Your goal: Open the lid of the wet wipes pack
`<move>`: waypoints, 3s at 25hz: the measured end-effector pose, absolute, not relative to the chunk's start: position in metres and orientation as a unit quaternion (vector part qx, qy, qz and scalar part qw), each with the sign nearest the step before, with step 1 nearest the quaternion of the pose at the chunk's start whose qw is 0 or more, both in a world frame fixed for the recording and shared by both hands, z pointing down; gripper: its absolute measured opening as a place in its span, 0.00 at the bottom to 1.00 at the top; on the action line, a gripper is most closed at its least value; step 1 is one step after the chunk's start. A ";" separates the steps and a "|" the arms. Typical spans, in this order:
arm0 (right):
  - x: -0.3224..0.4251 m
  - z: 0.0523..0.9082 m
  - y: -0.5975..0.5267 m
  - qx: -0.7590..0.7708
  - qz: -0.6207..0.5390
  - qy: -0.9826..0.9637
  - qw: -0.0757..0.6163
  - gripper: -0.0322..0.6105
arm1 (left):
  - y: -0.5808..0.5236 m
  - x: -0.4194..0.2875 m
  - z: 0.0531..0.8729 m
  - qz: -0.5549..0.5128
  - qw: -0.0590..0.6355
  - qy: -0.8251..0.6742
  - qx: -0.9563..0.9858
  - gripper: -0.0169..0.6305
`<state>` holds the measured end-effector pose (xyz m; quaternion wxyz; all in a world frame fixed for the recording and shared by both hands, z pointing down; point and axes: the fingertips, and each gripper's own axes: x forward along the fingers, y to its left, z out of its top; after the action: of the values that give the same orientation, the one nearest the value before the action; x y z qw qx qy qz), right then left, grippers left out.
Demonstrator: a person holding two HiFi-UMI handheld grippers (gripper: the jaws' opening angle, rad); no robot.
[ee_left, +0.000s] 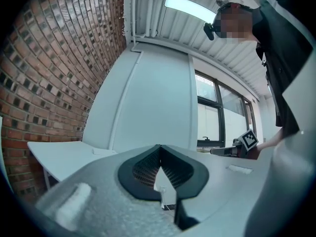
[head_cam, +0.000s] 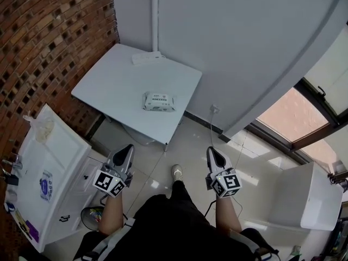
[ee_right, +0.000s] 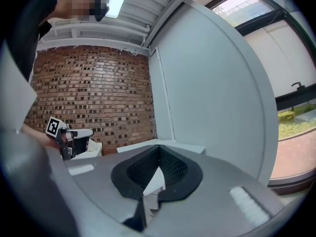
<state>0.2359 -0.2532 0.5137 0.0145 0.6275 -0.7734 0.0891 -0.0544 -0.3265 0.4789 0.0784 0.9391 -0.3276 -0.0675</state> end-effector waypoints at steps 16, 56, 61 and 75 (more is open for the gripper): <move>0.278 0.505 -0.417 0.574 0.081 -0.814 -0.012 0.05 | -0.443 -0.006 0.456 -0.067 0.051 -0.361 0.929 0.03; 0.212 0.579 -0.565 0.421 0.093 -0.893 0.127 0.05 | -0.562 0.049 0.546 0.082 0.064 -0.323 0.941 0.03; 0.190 0.605 -0.569 0.382 0.106 -0.903 0.165 0.23 | -0.575 0.058 0.564 0.117 0.063 -0.294 0.947 0.03; 0.137 0.700 -0.573 0.255 0.079 -0.910 0.318 0.85 | -0.599 0.071 0.612 0.203 0.060 -0.234 0.949 0.17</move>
<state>0.1374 -0.5731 0.6996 0.3184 0.2549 -0.9096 0.0789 0.0710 -0.5994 0.6121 0.0598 0.9489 -0.2340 0.2030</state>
